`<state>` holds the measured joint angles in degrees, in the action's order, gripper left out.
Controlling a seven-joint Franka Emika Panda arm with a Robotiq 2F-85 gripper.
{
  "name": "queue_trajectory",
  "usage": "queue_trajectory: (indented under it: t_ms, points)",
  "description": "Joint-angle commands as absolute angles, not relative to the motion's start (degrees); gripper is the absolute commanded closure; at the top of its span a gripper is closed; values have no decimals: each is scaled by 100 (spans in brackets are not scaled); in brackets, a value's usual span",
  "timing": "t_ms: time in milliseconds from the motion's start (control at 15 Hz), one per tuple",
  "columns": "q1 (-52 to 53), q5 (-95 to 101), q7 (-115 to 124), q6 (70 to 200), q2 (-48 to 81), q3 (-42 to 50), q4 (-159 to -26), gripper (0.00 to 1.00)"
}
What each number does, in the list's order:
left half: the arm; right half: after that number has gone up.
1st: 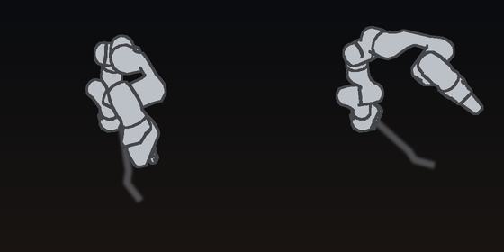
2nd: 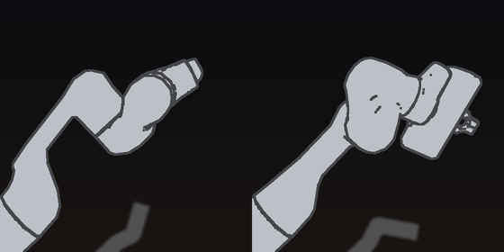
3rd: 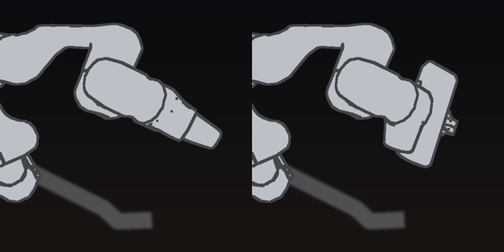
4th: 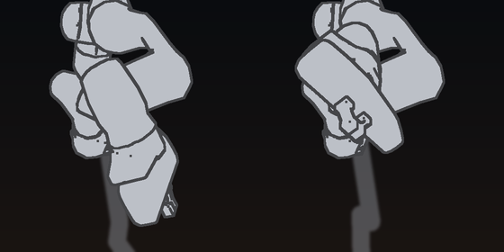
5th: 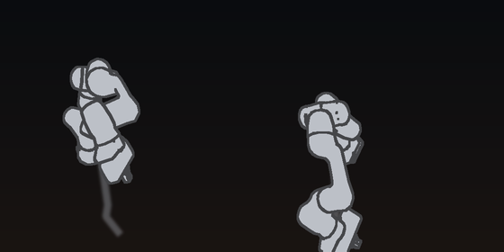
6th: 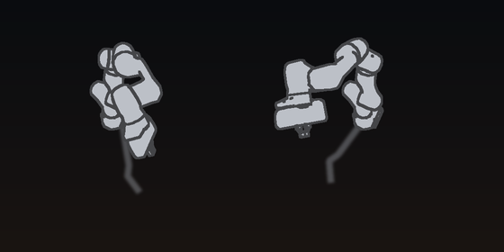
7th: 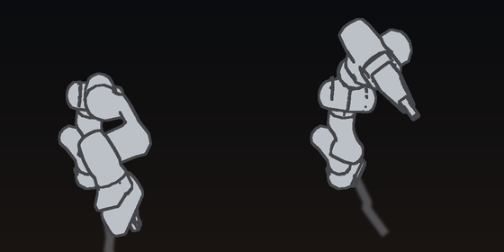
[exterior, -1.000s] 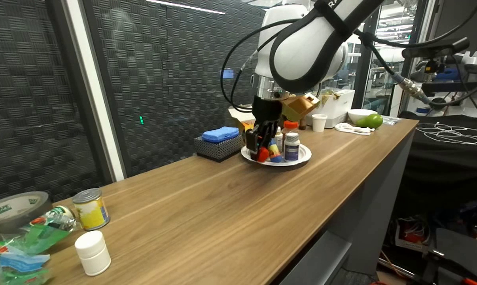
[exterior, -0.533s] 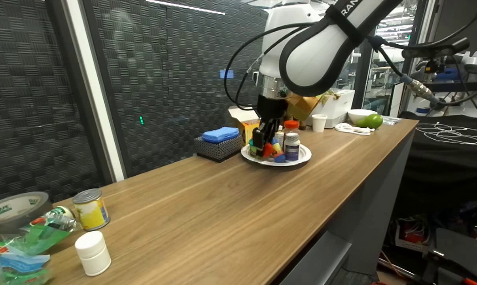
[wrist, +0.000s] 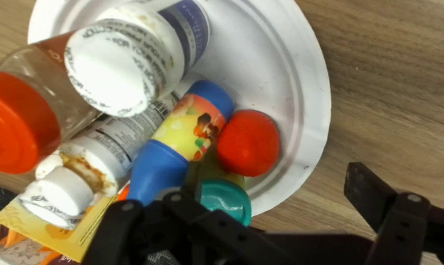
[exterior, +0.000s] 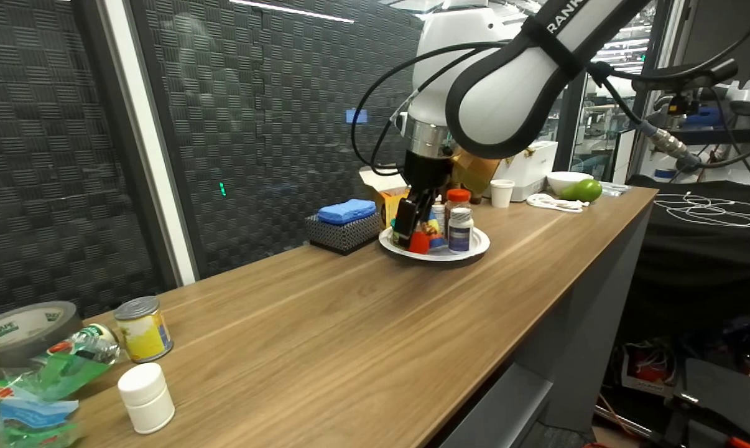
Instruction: Place the containers and the orange toy on the white plate
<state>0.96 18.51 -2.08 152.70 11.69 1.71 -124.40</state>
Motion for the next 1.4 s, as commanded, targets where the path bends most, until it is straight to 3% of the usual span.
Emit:
queue_trajectory:
  t_ms: [0,467,1067,1333]
  points:
    - [80,1631,-523,15237,743,66,-12691,0]
    - [94,799,-1247,14045,-281,-147,-12872,0]
    - [233,-1027,-1844,11053,-1983,108,-12846,0]
    - [217,-928,-1733,10883,-2021,116,-12765,0]
